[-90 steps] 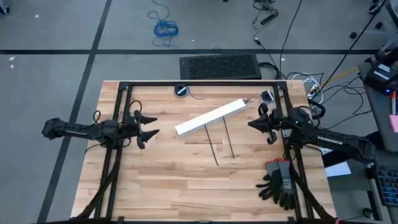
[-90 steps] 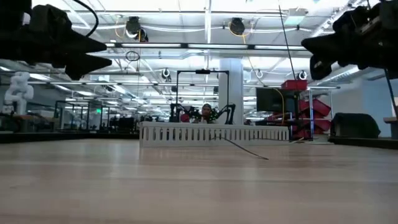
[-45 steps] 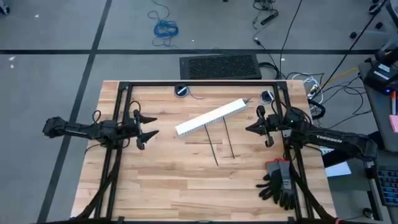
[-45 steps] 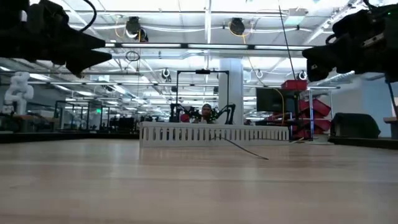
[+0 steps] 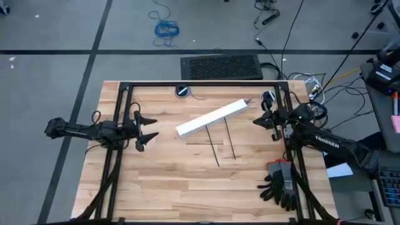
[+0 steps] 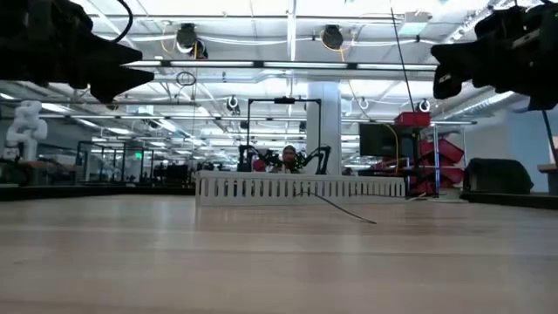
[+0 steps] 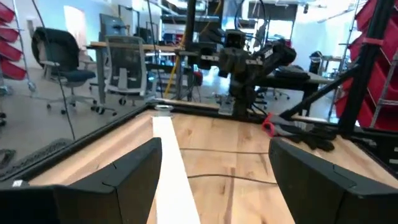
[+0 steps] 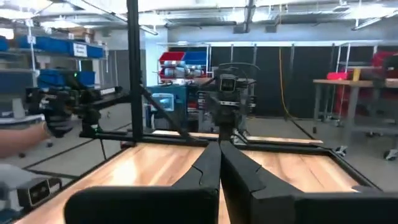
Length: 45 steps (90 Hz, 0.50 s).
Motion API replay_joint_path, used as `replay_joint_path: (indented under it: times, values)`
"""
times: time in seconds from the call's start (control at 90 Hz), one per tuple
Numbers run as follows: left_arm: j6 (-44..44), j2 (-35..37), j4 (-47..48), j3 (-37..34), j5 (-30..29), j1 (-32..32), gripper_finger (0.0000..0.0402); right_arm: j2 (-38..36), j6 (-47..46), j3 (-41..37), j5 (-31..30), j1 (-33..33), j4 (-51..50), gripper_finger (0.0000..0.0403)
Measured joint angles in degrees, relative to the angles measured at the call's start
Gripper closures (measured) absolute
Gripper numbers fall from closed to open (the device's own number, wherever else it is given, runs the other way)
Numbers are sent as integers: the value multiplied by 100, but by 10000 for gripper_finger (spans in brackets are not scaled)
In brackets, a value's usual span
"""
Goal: Ziptie cables
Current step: Return to home position
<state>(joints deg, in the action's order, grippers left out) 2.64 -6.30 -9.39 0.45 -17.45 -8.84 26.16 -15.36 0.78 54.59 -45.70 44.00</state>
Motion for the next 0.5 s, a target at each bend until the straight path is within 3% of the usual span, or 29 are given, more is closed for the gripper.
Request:
replay_joint_path:
  times: [0.311,0.422,0.5]
  values:
    - [94,63,-11,0,-133,-120,110,-1514,-780,0,-239,56,-174,403]
    - [63,63,-13,0,-140,-120,110,-2187,-615,0,-881,288,-974,403]
    - [107,63,-52,0,-142,-120,110,-2610,-311,0,-1754,510,-1773,403]
